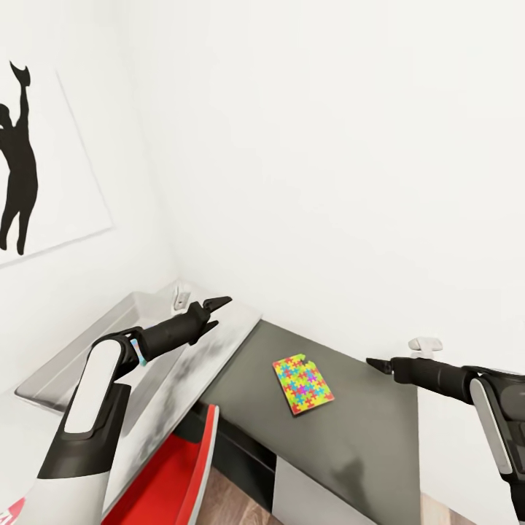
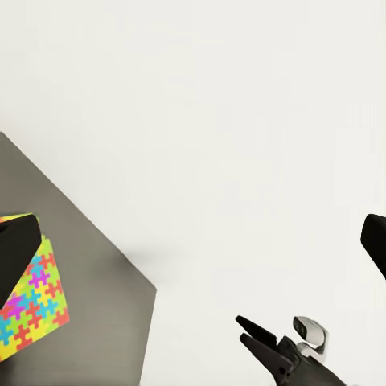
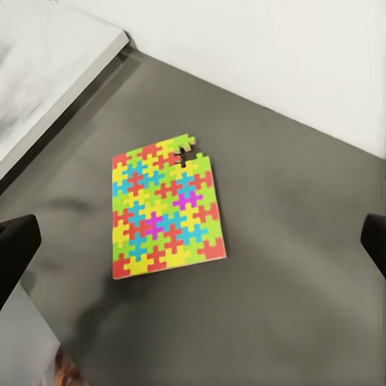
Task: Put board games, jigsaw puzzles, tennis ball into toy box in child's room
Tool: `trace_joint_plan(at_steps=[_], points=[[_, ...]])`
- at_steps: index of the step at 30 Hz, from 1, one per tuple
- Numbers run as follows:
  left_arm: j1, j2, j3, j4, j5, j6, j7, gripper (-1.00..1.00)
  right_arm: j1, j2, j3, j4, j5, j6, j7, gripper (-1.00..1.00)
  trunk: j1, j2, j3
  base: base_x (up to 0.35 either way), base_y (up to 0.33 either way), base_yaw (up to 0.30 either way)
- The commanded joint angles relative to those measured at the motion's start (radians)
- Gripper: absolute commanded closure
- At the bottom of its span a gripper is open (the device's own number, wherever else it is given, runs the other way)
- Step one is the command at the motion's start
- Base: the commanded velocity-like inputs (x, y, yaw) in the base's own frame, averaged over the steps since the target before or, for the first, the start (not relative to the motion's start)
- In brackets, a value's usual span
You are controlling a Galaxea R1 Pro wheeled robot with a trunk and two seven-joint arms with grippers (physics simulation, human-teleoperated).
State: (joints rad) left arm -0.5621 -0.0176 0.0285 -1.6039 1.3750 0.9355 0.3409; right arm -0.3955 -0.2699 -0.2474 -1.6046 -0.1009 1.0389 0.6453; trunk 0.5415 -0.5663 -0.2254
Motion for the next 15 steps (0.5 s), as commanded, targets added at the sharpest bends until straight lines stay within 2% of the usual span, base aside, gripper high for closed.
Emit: trace_joint_plan(at_steps=[1, 15], points=[[-0.001, 0.0, 0.001, -0.001, 0.011, 0.005, 0.008, -1.0, -0.001, 0.0, 0.0, -0.001, -0.01, 0.008, -0.004, -1.0, 0.0, -0.001, 0.0, 0.0, 0.0, -0.04], [-0.001, 0.0, -0.006, -0.003, 0.003, 0.004, 0.002, -1.0, 0.0, 0.0, 0.006, -0.001, -0.01, 0.008, -0.004, -1.0, 0.0, -0.001, 0.023, 0.0, 0.0, -0.013]])
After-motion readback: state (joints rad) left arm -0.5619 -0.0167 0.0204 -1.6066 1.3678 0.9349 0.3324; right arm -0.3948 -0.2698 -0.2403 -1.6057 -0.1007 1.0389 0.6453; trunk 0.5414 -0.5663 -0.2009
